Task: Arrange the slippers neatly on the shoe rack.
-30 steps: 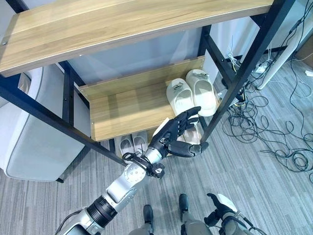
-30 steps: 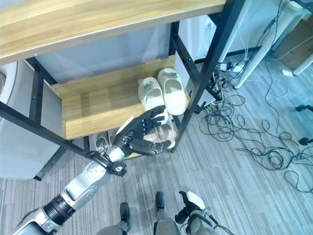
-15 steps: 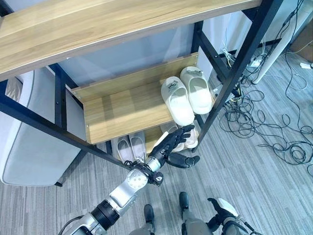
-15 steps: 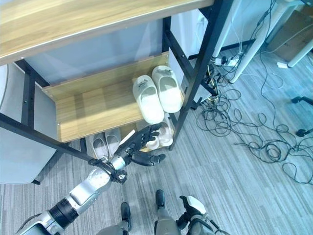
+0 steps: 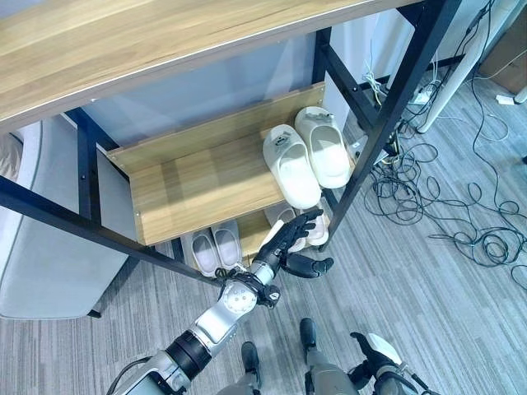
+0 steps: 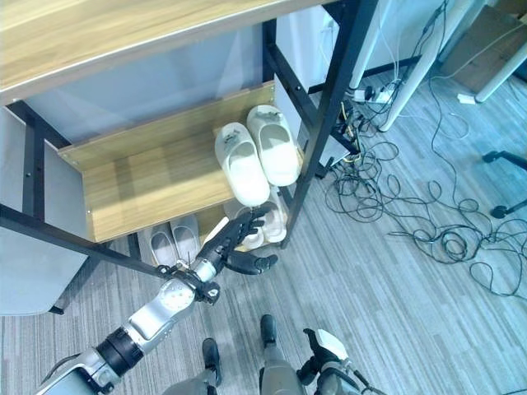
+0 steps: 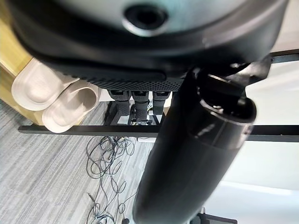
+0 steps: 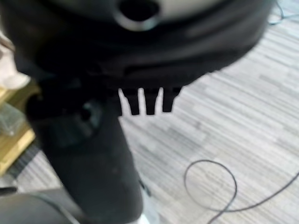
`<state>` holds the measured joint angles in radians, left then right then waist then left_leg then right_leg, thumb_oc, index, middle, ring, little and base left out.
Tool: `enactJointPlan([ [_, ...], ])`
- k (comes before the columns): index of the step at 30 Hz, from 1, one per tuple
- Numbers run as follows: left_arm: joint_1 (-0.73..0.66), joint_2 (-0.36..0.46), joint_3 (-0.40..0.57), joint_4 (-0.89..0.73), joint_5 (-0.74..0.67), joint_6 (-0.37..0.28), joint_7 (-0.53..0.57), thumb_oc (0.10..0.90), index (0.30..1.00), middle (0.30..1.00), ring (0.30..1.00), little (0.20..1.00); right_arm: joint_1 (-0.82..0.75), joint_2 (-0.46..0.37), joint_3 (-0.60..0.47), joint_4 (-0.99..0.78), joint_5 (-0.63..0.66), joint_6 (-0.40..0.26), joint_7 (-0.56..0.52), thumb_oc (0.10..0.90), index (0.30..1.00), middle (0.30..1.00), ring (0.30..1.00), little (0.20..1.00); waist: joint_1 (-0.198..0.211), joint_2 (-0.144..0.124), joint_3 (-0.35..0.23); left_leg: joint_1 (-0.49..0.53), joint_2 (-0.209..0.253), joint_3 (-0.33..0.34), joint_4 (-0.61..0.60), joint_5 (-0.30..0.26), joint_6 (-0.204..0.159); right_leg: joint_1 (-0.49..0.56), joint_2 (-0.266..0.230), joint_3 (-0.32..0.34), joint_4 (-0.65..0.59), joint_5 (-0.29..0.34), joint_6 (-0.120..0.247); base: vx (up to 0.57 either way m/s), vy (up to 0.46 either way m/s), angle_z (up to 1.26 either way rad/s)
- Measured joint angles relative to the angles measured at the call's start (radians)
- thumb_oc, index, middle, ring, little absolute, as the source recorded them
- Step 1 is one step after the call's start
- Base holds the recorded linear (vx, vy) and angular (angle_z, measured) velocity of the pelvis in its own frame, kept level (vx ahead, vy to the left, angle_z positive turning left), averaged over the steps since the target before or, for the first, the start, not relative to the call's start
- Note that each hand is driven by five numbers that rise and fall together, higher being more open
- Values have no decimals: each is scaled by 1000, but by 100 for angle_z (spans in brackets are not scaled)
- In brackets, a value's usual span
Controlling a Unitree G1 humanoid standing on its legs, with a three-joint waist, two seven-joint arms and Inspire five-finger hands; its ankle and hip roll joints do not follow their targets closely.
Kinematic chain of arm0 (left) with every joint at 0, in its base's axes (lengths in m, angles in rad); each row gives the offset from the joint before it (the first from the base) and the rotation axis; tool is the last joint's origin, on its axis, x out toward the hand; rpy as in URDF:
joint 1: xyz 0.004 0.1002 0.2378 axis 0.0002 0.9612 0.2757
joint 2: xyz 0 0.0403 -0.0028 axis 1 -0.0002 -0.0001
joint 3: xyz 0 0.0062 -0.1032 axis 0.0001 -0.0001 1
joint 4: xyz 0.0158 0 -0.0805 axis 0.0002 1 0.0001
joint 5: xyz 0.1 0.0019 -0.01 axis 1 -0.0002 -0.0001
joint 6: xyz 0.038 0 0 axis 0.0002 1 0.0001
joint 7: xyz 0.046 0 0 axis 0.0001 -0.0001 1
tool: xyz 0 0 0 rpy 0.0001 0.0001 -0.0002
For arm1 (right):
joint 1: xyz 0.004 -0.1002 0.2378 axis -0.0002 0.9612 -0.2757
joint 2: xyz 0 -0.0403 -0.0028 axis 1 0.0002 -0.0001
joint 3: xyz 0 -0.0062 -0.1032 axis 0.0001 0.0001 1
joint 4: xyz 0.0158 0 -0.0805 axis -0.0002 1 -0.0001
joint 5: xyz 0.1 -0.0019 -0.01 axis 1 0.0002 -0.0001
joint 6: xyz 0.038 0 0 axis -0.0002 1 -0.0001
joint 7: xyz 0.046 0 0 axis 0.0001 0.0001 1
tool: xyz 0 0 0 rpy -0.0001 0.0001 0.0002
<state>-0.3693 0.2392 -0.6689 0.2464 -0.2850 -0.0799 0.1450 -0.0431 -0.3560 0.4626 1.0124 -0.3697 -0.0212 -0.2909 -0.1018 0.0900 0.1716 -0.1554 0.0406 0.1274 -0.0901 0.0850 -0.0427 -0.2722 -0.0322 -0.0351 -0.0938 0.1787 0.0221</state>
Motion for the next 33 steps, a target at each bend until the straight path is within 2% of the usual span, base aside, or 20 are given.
enactJointPlan([
  [8, -10, 2, 0, 30, 51, 0, 26, 800, 900, 900, 900, 900, 0, 8, 0, 0, 0, 0, -1, 800, 900, 900, 900, 900, -22, 0, 0, -8, -3, 22, 0, -2, 3, -17, -1, 14, 0, 5, 3, 13, -3, -6],
  [33, -146, 8, 18, 149, 82, 0, 111, 800, 900, 900, 900, 900, 3, 11, 0, 3, 0, -9, -21, 800, 900, 900, 900, 900, -24, 6, -2, -7, -3, 39, 0, -3, 4, -24, 1, 33, 0, 10, 3, 3, 0, -1],
])
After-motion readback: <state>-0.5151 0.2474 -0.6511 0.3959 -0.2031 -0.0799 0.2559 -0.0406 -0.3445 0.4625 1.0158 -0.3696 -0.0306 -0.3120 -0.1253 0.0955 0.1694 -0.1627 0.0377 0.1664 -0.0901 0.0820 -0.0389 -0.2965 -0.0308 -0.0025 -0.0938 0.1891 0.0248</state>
